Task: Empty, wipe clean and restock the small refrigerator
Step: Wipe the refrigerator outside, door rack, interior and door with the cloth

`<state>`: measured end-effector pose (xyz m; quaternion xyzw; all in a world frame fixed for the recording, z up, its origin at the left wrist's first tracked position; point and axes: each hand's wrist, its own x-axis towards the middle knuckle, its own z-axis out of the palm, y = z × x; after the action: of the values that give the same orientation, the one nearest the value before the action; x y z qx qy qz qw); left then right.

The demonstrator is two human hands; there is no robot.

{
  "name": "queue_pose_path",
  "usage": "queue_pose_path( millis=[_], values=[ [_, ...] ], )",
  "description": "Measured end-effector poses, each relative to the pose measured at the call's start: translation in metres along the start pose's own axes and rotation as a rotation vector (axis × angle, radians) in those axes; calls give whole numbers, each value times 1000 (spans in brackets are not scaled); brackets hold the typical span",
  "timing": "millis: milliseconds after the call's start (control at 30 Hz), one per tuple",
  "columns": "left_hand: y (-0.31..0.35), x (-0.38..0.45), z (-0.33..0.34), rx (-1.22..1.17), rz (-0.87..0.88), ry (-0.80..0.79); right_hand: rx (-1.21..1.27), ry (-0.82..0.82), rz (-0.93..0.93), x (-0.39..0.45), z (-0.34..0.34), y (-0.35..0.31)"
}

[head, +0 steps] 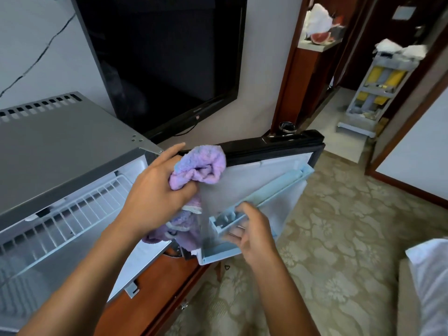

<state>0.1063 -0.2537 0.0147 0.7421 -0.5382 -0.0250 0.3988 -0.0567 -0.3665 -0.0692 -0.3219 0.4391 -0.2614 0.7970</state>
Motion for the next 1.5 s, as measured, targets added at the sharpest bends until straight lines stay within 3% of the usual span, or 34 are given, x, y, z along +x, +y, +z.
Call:
queue_pose_path(
  millis=[133, 467, 567, 667, 833, 967, 1067, 1167, 1300, 1500],
  values=[
    [4, -23, -5, -133, -92, 78, -68, -26, 38, -22, -30, 7],
    [-14, -65, 6, -473, -358, 13, -144, -164, 144, -95, -59, 12],
    [-24, -82, 5, -504, -425, 23, -252, -227, 141, -110, -55, 19],
    [-38, -103, 2, -563, -493, 44, -550, -297, 161, -109, -56, 37],
    [-70, -152, 4, -683, -719, 87, -777, -464, 185, -110, -33, 73],
    [-94, -200, 11, -847, -967, 145, -850, -497, 190, -98, -2, 110],
    [-101, -224, 9, -981, -1039, 204, -936, -546, 170, -87, 31, 134],
    [-101, -237, 4, -991, -1067, 261, -995, -649, 167, -80, 64, 158],
    [-113, -255, -5, -925, -1180, 463, -1087, -792, 126, -78, 95, 182],
    [-127, -268, -17, -761, -1220, 541, -1133, -761, 146, -73, 103, 202]
  ],
)
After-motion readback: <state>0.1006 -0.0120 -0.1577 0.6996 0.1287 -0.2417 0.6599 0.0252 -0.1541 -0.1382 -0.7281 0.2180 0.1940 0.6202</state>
